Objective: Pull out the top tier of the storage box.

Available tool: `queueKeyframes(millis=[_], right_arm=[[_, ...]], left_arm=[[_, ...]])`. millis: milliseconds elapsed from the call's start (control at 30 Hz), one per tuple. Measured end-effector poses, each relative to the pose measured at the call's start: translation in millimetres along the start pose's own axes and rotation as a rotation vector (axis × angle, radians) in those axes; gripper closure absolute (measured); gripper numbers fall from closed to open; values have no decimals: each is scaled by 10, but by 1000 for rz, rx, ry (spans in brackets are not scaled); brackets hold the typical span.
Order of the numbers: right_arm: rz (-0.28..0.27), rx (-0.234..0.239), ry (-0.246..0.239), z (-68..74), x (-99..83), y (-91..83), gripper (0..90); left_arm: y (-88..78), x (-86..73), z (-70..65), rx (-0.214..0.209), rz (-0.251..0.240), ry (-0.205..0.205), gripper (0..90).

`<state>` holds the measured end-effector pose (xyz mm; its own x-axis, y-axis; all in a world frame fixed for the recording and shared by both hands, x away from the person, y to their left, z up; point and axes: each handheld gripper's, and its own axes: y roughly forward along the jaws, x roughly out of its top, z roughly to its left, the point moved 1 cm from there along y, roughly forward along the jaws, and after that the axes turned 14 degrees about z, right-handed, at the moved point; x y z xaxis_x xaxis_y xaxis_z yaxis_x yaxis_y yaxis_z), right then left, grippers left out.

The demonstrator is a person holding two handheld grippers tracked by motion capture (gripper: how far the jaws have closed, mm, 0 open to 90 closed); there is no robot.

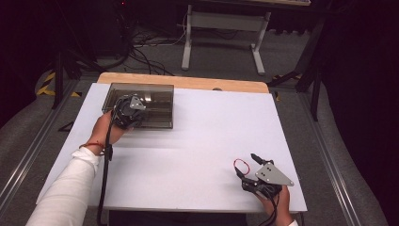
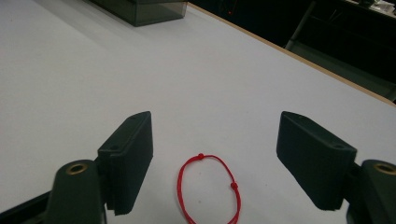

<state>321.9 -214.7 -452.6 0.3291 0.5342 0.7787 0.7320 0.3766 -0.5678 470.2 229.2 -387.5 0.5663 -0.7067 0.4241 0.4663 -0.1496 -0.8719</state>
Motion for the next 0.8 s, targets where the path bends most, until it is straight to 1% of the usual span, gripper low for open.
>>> queueKeyframes(millis=[133, 167, 200, 233, 300, 333, 467, 567, 667, 800], right_arm=[[0, -2, 0, 1, 2, -9, 282], [-2, -3, -2, 1, 3, -11, 282], [-2, -5, -2, 1, 4, -14, 282], [-2, -5, 1, 0, 5, -18, 282], [-5, -6, 1, 1, 9, -24, 282], [-6, -5, 3, 2, 11, -27, 283], [-10, 9, 9, 1, 20, -42, 303], [-10, 16, 16, -17, 19, -51, 307], [-8, 23, 39, -48, 6, -51, 308], [-4, 20, 37, -57, 0, -52, 308]], left_arm=[[6, -17, -12, -4, -14, -27, 896], [4, -28, -17, -14, -22, -31, 896], [2, -38, -28, -32, -31, -32, 896], [-4, -48, -36, -32, -34, -26, 896], [-9, -69, -58, -29, -44, -28, 896], [-16, -78, -62, -34, -42, -29, 896], [-30, -114, -80, -37, -48, -22, 896], [-30, -139, -77, -45, -63, -29, 896], [-33, -144, -96, -45, -63, -34, 896], [-39, -151, -108, -47, -61, -37, 896]])
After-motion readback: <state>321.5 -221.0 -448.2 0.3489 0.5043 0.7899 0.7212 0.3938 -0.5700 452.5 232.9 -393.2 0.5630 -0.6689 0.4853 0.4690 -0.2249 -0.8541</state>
